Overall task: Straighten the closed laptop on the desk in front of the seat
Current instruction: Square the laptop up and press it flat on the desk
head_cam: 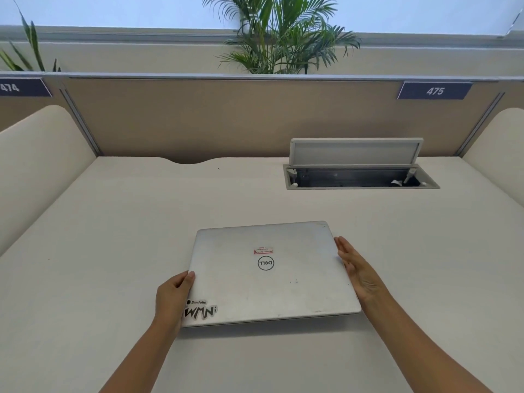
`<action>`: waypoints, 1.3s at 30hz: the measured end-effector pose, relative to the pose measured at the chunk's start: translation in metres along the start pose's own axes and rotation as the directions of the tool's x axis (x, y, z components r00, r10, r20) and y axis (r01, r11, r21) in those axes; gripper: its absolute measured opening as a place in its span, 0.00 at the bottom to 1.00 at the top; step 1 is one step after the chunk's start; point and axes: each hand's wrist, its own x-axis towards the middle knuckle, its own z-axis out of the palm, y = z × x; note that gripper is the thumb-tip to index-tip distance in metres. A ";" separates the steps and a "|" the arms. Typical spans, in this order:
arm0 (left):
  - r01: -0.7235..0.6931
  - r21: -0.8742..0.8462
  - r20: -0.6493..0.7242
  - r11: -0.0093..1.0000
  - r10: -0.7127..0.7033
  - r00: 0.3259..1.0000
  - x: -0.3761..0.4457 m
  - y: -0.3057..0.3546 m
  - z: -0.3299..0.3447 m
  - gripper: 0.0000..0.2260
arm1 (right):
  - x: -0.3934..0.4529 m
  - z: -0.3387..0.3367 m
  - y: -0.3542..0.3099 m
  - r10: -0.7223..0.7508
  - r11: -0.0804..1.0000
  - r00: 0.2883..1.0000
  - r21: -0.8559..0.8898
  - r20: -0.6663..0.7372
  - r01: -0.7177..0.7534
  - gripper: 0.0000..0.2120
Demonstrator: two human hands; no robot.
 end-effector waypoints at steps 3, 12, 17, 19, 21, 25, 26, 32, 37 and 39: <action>-0.039 0.055 -0.001 0.998 0.040 0.999 0.000 -0.002 0.001 0.10 | 0.003 -0.003 0.002 -0.009 1.000 1.000 -0.006 0.009 0.009 0.15; -0.098 0.119 -0.002 0.988 0.099 0.995 0.002 -0.005 0.000 0.07 | 0.008 -0.001 0.002 -0.028 0.993 1.000 -0.113 -0.006 0.027 0.11; -0.166 0.255 0.014 0.953 0.168 0.986 0.004 -0.008 -0.001 0.09 | 0.012 -0.001 0.003 -0.041 0.973 0.999 -0.230 -0.035 0.031 0.14; -0.192 0.315 0.016 0.929 0.197 0.980 0.005 -0.009 -0.001 0.10 | 0.014 -0.002 0.004 -0.048 0.965 0.998 -0.261 -0.036 0.037 0.16; -0.195 0.344 0.000 0.919 0.208 0.978 0.004 -0.008 -0.001 0.10 | 0.015 -0.003 0.005 -0.056 0.959 0.998 -0.278 -0.032 0.045 0.18; -0.194 0.359 -0.001 0.913 0.208 0.978 0.002 -0.006 0.000 0.09 | 0.017 -0.005 0.006 -0.087 0.931 0.995 -0.358 -0.043 0.066 0.20; -0.198 0.364 0.008 0.910 0.209 0.978 0.002 -0.006 -0.001 0.09 | 0.018 -0.006 0.006 -0.093 0.926 0.995 -0.372 -0.043 0.071 0.20; -0.261 0.397 0.113 0.880 0.236 0.965 -0.004 -0.005 -0.007 0.03 | 0.013 -0.005 0.009 -0.193 0.843 0.980 -0.519 -0.046 0.142 0.19; -0.272 0.429 0.065 0.861 0.271 0.960 -0.008 -0.006 -0.005 0.06 | 0.006 -0.004 0.011 -0.277 0.758 0.960 -0.620 -0.026 0.202 0.17; -0.279 0.427 0.066 0.860 0.278 0.958 -0.009 -0.006 -0.005 0.08 | 0.006 -0.004 0.012 -0.283 0.755 0.959 -0.622 -0.025 0.206 0.17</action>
